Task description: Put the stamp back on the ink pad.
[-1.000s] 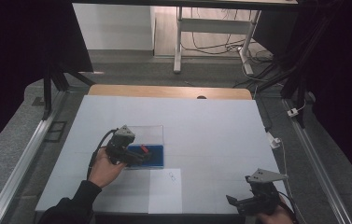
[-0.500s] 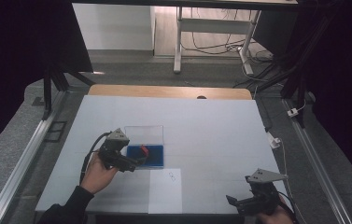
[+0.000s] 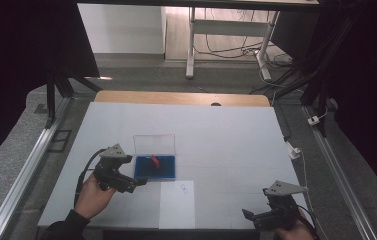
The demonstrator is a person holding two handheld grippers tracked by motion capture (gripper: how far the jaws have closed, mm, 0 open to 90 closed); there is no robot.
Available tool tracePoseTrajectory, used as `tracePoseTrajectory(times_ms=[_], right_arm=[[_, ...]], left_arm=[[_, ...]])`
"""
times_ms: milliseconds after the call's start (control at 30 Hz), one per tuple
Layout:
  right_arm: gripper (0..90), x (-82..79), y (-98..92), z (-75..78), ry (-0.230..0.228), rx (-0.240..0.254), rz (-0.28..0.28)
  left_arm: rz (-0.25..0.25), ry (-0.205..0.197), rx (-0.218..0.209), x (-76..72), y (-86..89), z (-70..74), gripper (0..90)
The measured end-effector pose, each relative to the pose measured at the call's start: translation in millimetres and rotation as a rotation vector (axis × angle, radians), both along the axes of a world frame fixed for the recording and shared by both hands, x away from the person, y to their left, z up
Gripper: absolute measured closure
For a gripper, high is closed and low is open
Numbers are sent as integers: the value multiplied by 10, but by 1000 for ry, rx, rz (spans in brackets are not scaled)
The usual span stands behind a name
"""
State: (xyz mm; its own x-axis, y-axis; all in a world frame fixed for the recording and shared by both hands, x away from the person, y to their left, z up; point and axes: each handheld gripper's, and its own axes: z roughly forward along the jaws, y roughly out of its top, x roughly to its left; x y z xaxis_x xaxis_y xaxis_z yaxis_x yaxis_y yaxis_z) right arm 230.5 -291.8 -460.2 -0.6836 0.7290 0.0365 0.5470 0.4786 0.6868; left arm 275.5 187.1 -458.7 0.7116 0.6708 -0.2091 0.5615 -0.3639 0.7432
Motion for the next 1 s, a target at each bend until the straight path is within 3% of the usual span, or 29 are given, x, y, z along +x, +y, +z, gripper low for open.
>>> tracePoseTrajectory(times_ms=[300,733,1000], right_arm=[[2,2,-6,1,0,5,-6],[2,1,-15,5,0,9,-15],[2,1,-10,5,1,6,-16]], left_arm=[[42,-41,-39,-265,224,23,0],[149,-39,-66,-636,590,-78,0],[198,-8,-27,-788,751,-172,0]])
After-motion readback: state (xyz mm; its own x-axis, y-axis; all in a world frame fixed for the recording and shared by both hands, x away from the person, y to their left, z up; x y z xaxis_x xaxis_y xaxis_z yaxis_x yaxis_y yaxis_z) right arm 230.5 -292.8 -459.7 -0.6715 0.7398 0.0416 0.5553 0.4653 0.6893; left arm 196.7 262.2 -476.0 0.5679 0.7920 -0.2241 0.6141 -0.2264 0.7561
